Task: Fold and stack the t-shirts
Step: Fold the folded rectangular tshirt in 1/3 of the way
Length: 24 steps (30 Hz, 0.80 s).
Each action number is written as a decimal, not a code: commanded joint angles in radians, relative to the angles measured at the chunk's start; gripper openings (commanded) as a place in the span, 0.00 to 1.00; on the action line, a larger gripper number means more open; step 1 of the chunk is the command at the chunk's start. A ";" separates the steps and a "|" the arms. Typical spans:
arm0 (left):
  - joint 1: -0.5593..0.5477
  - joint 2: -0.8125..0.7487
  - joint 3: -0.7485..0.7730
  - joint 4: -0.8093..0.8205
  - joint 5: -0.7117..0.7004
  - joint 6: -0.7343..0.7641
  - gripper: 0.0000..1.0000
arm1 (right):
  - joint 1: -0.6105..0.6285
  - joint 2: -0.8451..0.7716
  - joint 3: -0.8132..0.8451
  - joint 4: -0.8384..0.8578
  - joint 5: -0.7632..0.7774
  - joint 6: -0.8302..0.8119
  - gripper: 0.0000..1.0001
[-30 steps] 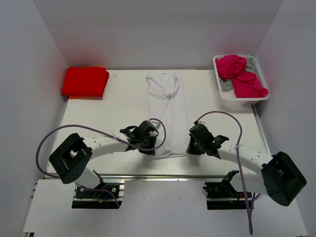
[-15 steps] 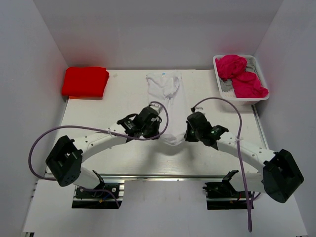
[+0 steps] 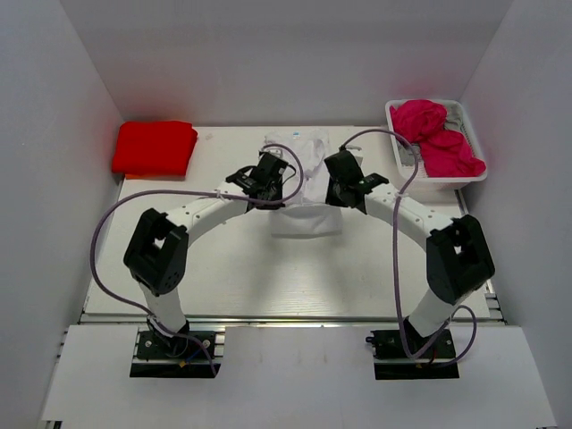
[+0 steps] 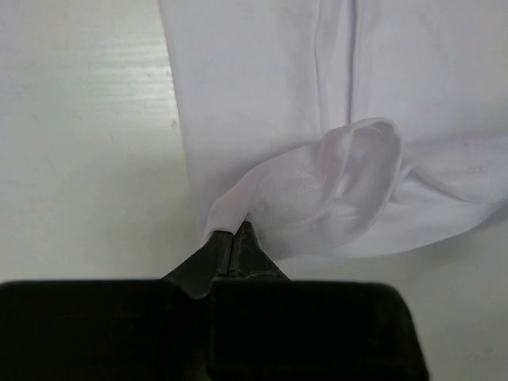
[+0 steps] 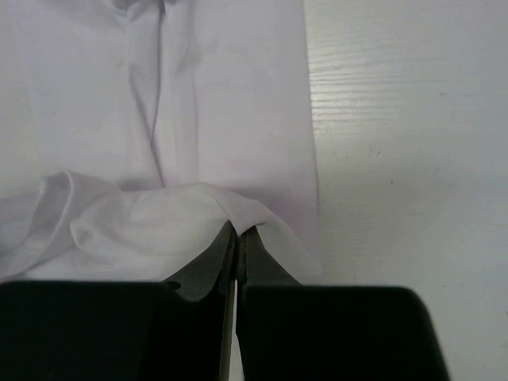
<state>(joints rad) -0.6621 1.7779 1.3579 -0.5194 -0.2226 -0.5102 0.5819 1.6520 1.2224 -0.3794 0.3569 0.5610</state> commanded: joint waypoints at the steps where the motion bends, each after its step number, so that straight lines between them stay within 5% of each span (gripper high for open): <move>1: 0.035 0.035 0.102 0.022 0.003 0.035 0.00 | -0.033 0.061 0.095 -0.029 0.019 -0.032 0.00; 24: 0.167 0.347 0.408 0.039 0.095 0.122 0.00 | -0.163 0.390 0.437 -0.049 -0.061 -0.122 0.00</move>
<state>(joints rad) -0.5095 2.1227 1.7096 -0.4873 -0.1551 -0.4000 0.4362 2.0125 1.6032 -0.4213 0.3000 0.4679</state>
